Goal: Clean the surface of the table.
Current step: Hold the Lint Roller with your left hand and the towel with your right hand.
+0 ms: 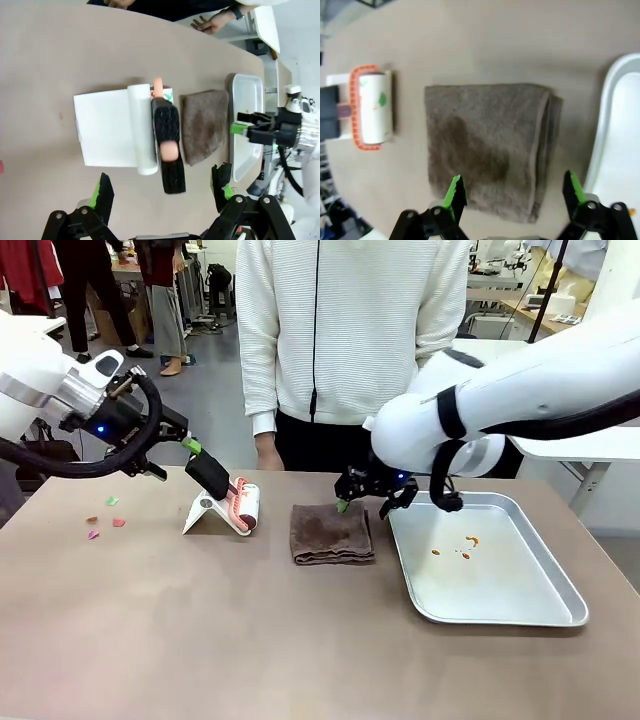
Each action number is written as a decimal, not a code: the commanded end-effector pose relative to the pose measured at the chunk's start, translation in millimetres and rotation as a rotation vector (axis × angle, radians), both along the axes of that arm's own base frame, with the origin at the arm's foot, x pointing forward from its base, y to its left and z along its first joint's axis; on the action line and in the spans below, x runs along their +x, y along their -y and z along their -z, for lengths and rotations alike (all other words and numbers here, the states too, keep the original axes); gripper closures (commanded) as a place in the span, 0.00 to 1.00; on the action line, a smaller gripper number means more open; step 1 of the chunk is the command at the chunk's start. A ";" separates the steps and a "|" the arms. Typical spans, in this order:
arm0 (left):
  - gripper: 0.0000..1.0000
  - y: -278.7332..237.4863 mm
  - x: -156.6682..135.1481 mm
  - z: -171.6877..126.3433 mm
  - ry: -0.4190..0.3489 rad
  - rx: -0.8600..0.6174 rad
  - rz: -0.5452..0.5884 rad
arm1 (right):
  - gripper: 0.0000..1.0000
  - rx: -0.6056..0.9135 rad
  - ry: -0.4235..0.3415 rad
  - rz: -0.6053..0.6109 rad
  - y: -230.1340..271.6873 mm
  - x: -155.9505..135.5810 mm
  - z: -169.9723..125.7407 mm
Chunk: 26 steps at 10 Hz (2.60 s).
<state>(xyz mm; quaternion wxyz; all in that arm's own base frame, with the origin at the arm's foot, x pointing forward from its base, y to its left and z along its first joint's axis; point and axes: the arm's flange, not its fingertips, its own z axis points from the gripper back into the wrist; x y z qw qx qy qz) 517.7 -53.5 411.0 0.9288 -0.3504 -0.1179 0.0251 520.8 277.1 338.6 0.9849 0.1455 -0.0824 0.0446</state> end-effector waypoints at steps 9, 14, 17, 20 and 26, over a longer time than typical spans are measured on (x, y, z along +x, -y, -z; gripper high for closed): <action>0.00 22.9 23.3 11.8 -0.014 -0.023 -0.004 | 0.00 -0.215 -0.109 0.078 -37.2 17.8 29.9; 0.00 12.5 22.3 16.3 -0.009 -0.041 -0.004 | 0.00 -0.201 -0.122 0.099 -33.2 22.7 36.3; 0.00 12.3 22.6 17.4 -0.007 -0.045 0.002 | 0.00 -0.202 -0.132 0.096 -34.5 22.7 36.9; 0.67 15.5 23.1 17.7 0.022 -0.056 0.013 | 0.72 -0.187 -0.155 0.085 -35.5 22.8 37.8; 1.00 15.8 22.3 16.5 0.043 -0.059 0.015 | 1.00 -0.169 -0.166 0.071 -36.7 23.3 39.1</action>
